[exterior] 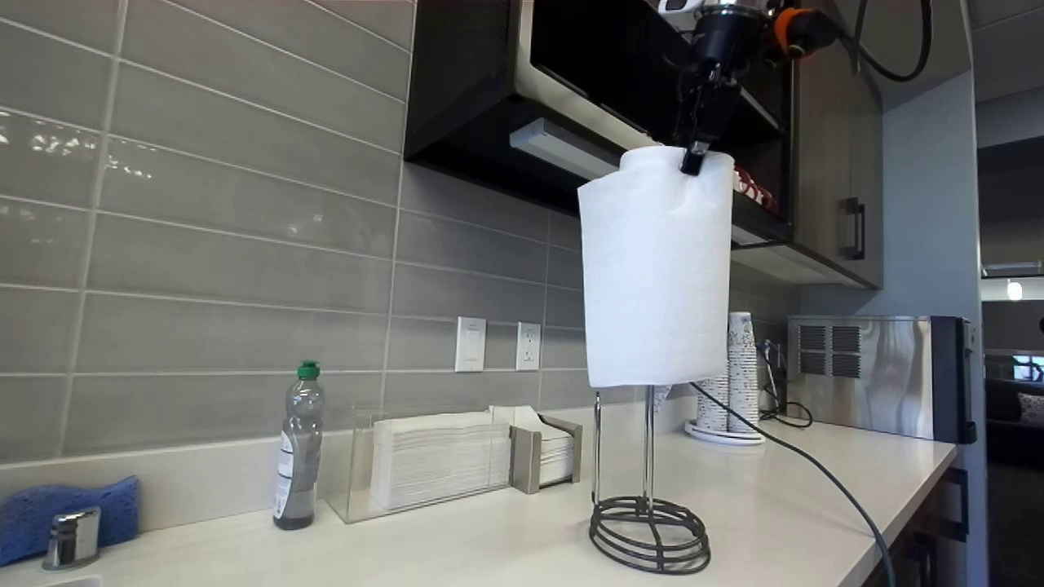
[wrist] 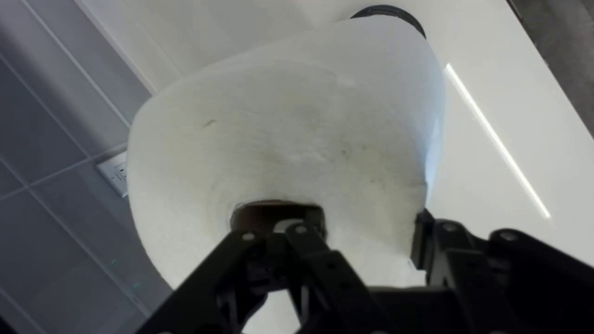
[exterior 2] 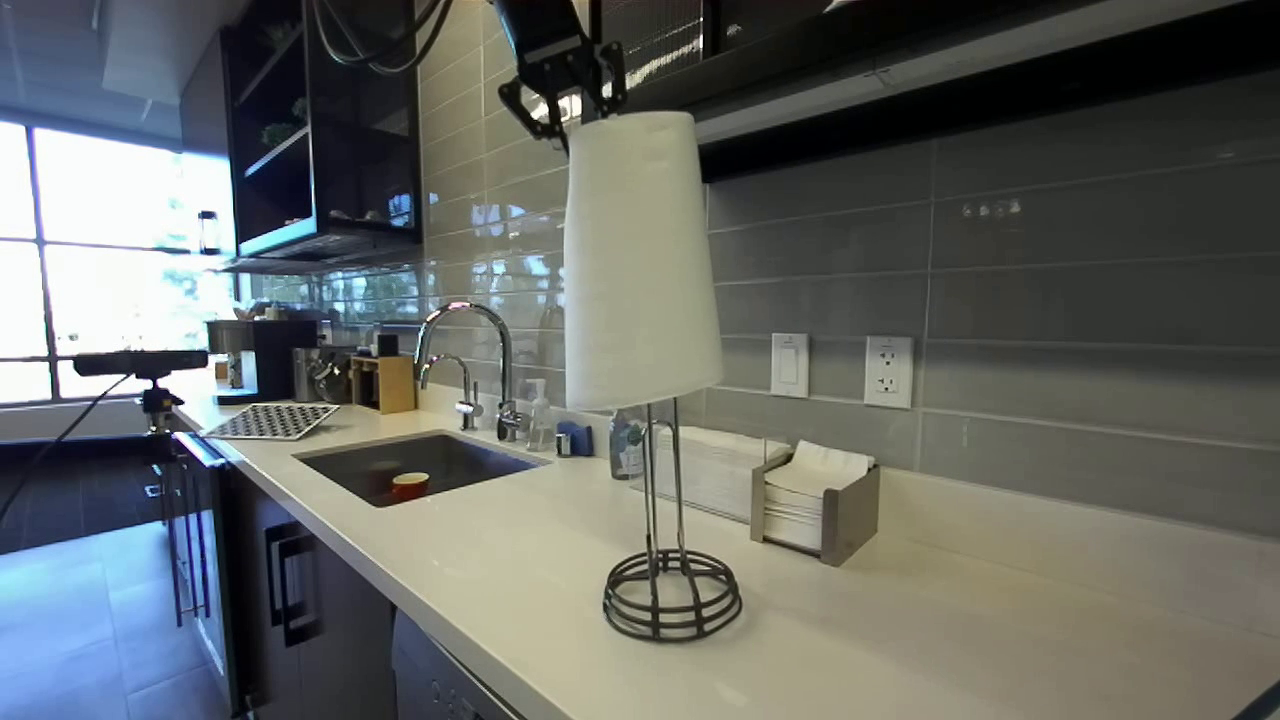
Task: Shift the paper towel roll to the table
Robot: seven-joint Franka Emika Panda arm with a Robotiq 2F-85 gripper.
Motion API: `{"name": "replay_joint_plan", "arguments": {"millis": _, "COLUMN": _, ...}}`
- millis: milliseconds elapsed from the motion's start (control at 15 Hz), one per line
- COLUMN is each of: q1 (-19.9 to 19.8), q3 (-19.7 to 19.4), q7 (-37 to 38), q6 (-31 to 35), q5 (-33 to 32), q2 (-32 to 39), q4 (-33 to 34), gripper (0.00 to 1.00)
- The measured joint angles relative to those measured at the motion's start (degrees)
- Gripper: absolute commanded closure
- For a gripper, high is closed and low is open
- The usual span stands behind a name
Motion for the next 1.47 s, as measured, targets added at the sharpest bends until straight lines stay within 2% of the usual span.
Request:
{"name": "replay_joint_plan", "arguments": {"millis": 1000, "q1": 0.00, "q3": 3.24, "q7": 12.60, "q6": -0.48, "q5": -6.14, "q2": -0.70, "q4": 7.24, "gripper": 0.82}}
{"name": "replay_joint_plan", "arguments": {"millis": 1467, "q1": -0.58, "q3": 3.47, "q7": 16.77, "q6": -0.53, "q5": -8.95, "q2": -2.97, "q4": 7.90, "gripper": 0.82}}
